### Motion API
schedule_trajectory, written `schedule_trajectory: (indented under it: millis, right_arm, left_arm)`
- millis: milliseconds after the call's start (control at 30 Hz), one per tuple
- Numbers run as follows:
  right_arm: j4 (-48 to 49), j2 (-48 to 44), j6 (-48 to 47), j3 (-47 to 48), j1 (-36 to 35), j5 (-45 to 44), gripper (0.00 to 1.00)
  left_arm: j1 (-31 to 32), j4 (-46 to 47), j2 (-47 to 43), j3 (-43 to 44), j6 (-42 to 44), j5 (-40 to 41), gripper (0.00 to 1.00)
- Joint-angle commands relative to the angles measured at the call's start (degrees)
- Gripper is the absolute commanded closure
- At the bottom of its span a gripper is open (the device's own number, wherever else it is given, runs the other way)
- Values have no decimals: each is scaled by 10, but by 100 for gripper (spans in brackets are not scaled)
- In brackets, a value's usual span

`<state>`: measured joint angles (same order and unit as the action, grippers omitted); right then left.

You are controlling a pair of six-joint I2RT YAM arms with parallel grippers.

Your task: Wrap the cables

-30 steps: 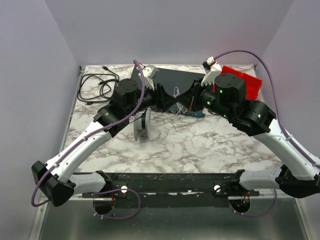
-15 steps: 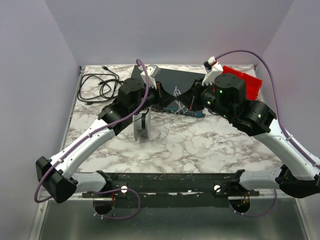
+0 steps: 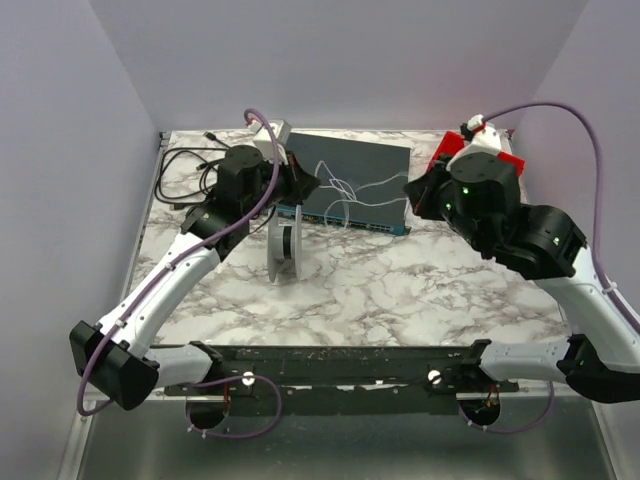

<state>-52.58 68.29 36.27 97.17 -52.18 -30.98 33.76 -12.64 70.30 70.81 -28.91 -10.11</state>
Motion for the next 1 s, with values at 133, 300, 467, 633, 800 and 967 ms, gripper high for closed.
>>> schedule_trajectory:
  millis: [133, 300, 467, 633, 800, 967]
  right_arm:
    - [-176, 0, 76, 41, -4, -207, 99]
    - [-214, 7, 106, 22, -4, -237, 99]
    - [-234, 22, 140, -16, -3, -245, 99]
    - [-166, -1, 136, -94, -3, -193, 94]
    - [-100, -25, 136, -170, -3, -106, 33]
    - [-48, -68, 118, -173, -3, -63, 23]
  left_arm:
    - [-99, -22, 6, 55, 17, -12, 100]
    - [-129, -30, 18, 117, 15, -38, 100]
    - [-137, -31, 20, 169, 21, -80, 100]
    - [-137, -33, 12, 183, 20, -128, 100]
    - [-132, -25, 8, 176, 10, -174, 100]
    - [-100, -44, 1, 169, 8, -148, 100]
